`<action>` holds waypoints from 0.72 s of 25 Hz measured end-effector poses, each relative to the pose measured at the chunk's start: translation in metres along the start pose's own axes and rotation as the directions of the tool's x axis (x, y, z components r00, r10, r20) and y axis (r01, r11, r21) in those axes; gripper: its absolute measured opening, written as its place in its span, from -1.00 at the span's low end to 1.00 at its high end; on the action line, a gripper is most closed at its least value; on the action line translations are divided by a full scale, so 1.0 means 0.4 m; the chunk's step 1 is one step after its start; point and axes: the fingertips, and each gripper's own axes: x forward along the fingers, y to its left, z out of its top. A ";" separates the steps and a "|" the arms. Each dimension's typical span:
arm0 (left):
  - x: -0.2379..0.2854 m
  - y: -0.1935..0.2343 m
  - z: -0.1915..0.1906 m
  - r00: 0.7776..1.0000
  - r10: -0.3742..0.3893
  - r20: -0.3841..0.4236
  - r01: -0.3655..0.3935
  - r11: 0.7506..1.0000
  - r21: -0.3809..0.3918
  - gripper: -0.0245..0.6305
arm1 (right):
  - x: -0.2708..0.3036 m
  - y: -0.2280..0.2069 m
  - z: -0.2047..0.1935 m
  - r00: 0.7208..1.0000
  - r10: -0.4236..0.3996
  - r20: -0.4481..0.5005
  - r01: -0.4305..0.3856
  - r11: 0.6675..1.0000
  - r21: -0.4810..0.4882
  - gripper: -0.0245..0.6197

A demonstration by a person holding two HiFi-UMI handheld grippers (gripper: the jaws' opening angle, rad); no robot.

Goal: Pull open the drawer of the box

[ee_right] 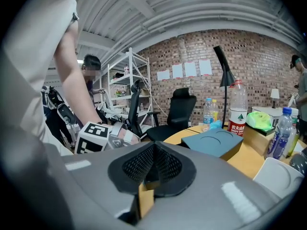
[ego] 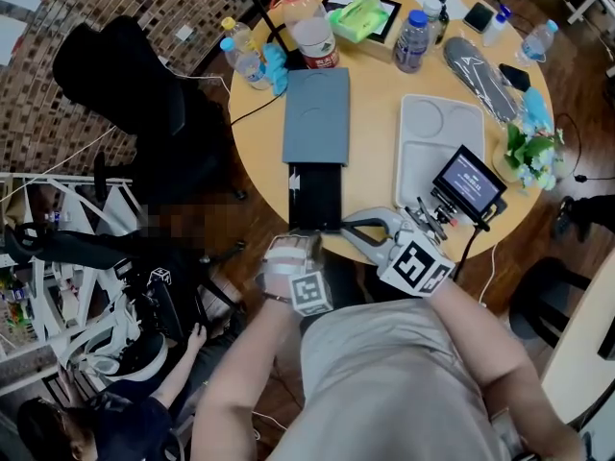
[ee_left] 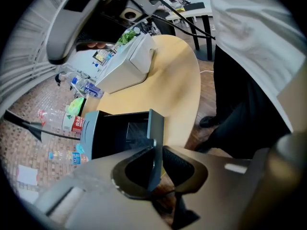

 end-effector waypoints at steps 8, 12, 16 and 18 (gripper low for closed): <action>-0.047 -0.008 -0.027 0.998 -0.063 0.030 0.067 0.983 -0.171 -0.82 | 0.024 0.001 -0.018 1.000 -0.006 0.006 0.007 1.000 -0.016 -0.91; -0.096 -0.002 -0.022 0.993 -0.086 0.078 0.105 0.948 -0.299 -0.91 | 0.038 0.023 0.003 0.999 0.012 0.040 -0.010 0.999 -0.044 -0.91; -0.138 0.008 -0.017 0.983 -0.094 0.161 0.157 0.880 -0.449 -0.91 | 0.039 0.052 0.009 0.999 0.039 0.033 -0.037 0.998 -0.049 -0.91; -0.155 0.024 -0.014 0.979 -0.072 0.193 0.160 0.855 -0.494 -0.91 | 0.037 0.059 0.014 0.999 0.043 0.029 -0.041 0.997 -0.064 -0.91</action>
